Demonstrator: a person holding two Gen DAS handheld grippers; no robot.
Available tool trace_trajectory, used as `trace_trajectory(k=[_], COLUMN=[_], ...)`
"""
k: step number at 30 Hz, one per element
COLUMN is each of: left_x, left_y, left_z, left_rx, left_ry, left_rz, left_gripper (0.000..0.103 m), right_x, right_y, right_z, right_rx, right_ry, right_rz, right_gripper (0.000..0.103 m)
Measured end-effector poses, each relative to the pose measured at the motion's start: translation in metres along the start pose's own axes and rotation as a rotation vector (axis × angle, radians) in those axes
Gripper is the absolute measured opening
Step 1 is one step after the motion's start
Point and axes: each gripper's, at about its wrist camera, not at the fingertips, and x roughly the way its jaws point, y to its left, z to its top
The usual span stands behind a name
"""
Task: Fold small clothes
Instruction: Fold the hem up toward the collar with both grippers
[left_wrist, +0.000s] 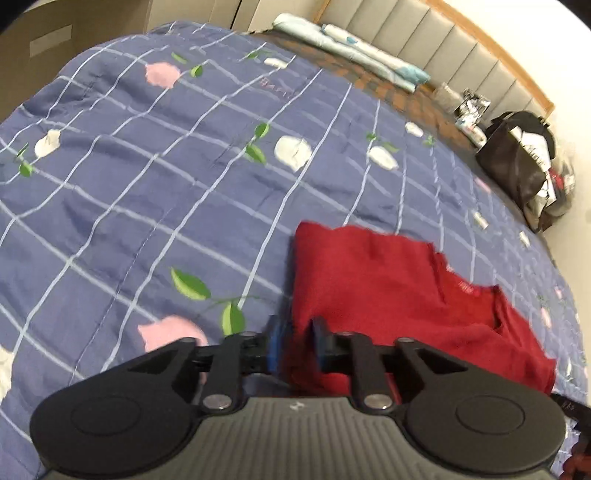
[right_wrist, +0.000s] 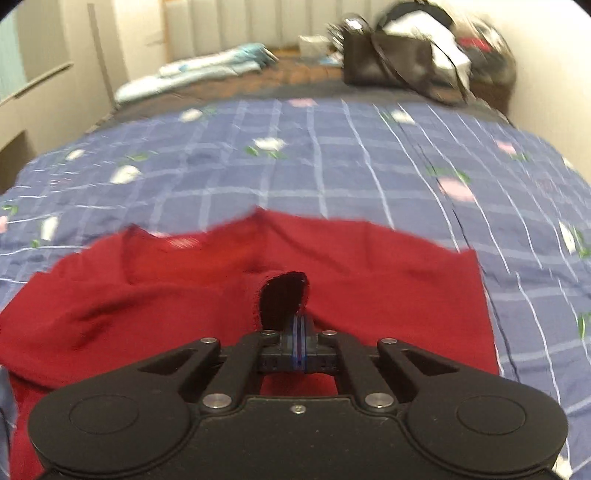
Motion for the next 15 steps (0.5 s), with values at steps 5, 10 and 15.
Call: trace_trajectory(k=[5,10,15], left_x=[0.006,0.059,0.08], left_y=[-0.006,-0.005,0.001], left_z=[0.018,0.042,0.052], left_rx=[0.036,-0.009,-0.063], left_ry=[-0.024,0.13,0.187], left_rz=[-0.049,-0.058,-0.103], left_gripper=[0.073,0.077,0.022], right_x=[0.003,-0.003,-0.007], right_y=[-0.017,-0.03,-0.037], right_z=[-0.011,-0.012,-0.01], right_rx=[0.025,0.087,0.185], right_ry=[0.023,0.023,0.01], right_rz=[0.019,0.027,0.072], right_gripper=[0.004,0.023,0.044])
